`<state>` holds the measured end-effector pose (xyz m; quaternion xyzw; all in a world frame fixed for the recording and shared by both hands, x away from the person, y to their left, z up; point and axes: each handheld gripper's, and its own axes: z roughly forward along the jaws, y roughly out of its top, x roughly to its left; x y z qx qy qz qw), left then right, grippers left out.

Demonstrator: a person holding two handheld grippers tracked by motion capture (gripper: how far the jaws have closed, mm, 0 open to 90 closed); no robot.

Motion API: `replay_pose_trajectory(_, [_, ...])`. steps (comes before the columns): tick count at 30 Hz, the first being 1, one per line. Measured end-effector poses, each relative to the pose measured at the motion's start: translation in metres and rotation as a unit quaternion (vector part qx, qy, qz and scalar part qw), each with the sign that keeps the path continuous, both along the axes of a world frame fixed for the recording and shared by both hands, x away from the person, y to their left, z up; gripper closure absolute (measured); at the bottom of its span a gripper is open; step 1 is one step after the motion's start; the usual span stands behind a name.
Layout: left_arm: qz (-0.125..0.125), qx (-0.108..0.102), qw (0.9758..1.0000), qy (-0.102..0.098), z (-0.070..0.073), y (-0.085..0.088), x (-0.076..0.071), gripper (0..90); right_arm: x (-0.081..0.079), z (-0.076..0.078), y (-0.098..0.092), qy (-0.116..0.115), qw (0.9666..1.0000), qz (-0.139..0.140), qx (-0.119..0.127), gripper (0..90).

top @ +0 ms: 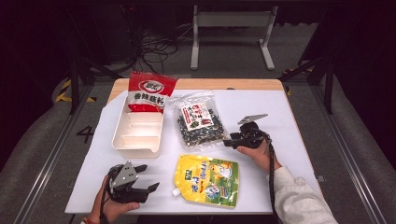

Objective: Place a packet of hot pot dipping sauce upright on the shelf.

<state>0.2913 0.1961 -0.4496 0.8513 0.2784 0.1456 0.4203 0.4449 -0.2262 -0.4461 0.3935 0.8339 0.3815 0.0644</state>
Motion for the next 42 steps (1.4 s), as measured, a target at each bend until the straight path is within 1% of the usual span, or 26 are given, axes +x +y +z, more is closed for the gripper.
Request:
replay_pose_trajectory(2, [-0.002,0.0,1.0,0.001,0.0,0.0,0.0,25.2,0.001,-0.001,-0.001,0.002,0.9999,-0.006,0.009,54.4])
replay_pose_trajectory(5, [-0.002,0.0,1.0,0.0,-0.001,0.0,0.0,25.3,0.0,-0.001,0.0,0.002,0.9998,-0.005,0.017,62.9])
replay_pose_trajectory(7, [-0.002,0.001,1.0,0.002,-0.001,-0.001,0.0,25.4,0.001,-0.003,0.003,-0.003,1.0,-0.007,0.007,67.6])
replay_pose_trajectory(8, [-0.002,0.001,1.0,0.002,-0.001,-0.001,0.0,25.4,0.001,-0.003,0.003,-0.003,1.0,-0.007,0.007,67.6])
replay_pose_trajectory(9, [-0.003,0.001,1.0,0.002,-0.001,-0.001,0.0,25.4,0.001,-0.004,0.004,-0.005,0.9999,-0.011,0.005,72.3])
replay_pose_trajectory(10, [-0.003,0.002,1.0,0.002,-0.001,-0.001,0.0,25.4,0.002,-0.005,0.005,-0.011,0.9998,-0.016,-0.004,78.6])
replay_pose_trajectory(11, [-0.003,0.002,1.0,0.001,-0.001,0.0,0.0,25.4,0.002,-0.005,0.005,-0.011,0.9998,-0.016,-0.004,78.6])
replay_pose_trajectory(12, [-0.003,0.002,1.0,0.002,-0.001,0.0,-0.001,25.4,0.002,-0.004,0.003,-0.012,0.9997,-0.02,-0.002,85.4])
replay_pose_trajectory(13, [-0.002,0.003,1.0,0.002,-0.001,0.0,-0.001,25.4,0.002,-0.003,0.002,-0.014,0.9997,-0.021,0.0,88.8])
replay_pose_trajectory(14, [-0.002,0.002,1.0,0.002,-0.001,0.001,-0.001,25.4,0.002,-0.002,0.001,-0.012,0.9997,-0.02,0.003,88.5])
replay_pose_trajectory(15, [-0.001,0.001,1.0,0.002,-0.002,0.002,-0.001,25.3,0.002,-0.001,-0.001,-0.011,0.9997,-0.019,0.01,82.8])
replay_pose_trajectory(16, [0.0,0.002,1.0,0.001,-0.002,0.003,-0.001,25.3,0.001,0.001,-0.003,-0.016,0.9995,-0.026,0.009,73.1])
replay_pose_trajectory(17, [0.0,0.001,1.0,0.002,-0.002,0.003,-0.001,25.3,0.001,0.002,-0.004,-0.012,0.9994,-0.032,0.007,67.1])
replay_pose_trajectory(18, [0.0,0.002,1.0,0.001,-0.001,0.003,-0.001,25.3,0.002,0.002,-0.005,-0.001,0.9993,-0.037,0.01,59.9])
replay_pose_trajectory(19, [0.0,0.002,1.0,0.001,-0.001,0.003,-0.001,25.3,0.002,0.001,-0.007,0.013,0.9991,-0.037,0.018,56.8])
replay_pose_trajectory(21, [-0.001,0.003,1.0,0.001,-0.001,0.003,-0.001,25.3,0.002,-0.001,-0.007,0.032,0.9989,-0.028,0.021,51.4])
replay_pose_trajectory(23, [-0.002,0.005,1.0,0.0,-0.001,0.002,-0.001,25.3,-0.001,-0.001,-0.007,0.035,0.9987,-0.022,0.028,48.9])
replay_pose_trajectory(25, [-0.003,0.007,1.0,0.003,-0.001,0.001,-0.001,25.2,-0.003,-0.001,-0.006,0.049,0.9976,-0.001,0.049,45.6])
replay_pose_trajectory(26, [-0.005,0.008,1.0,0.002,-0.001,0.0,-0.001,25.2,-0.004,-0.001,-0.004,0.052,0.9973,0.007,0.051,45.1])
replay_pose_trajectory(28, [-0.008,0.012,0.9999,0.0,-0.001,-0.001,0.0,25.2,-0.004,-0.004,0.001,0.056,0.997,0.008,0.053,43.9])
replay_pose_trajectory(31, [-0.008,0.011,0.9999,0.002,-0.001,-0.002,-0.001,25.1,-0.001,-0.007,0.002,0.061,0.9954,0.0,0.074,46.3])
replay_pose_trajectory(32, [-0.008,0.011,0.9999,0.001,-0.001,-0.002,-0.001,25.1,-0.001,-0.007,0.002,0.061,0.9954,0.0,0.074,46.3])
replay_pose_trajectory(34, [-0.008,0.009,0.9999,0.002,-0.001,-0.002,-0.001,25.1,0.003,-0.01,0.003,0.061,0.9939,-0.012,0.092,50.5])
replay_pose_trajectory(36, [-0.009,0.012,0.9999,0.001,-0.002,-0.003,0.0,25.1,0.005,-0.011,0.004,0.064,0.9926,-0.028,0.099,58.6])
replay_pose_trajectory(40, [-0.011,0.016,0.9998,0.0,-0.002,-0.003,0.0,25.0,0.009,-0.014,0.001,0.069,0.9899,-0.044,0.116,72.9])
replay_pose_trajectory(42, [-0.008,0.014,0.9999,0.002,-0.003,-0.003,0.0,25.0,0.009,-0.014,0.001,0.064,0.99,-0.055,0.113,79.8])
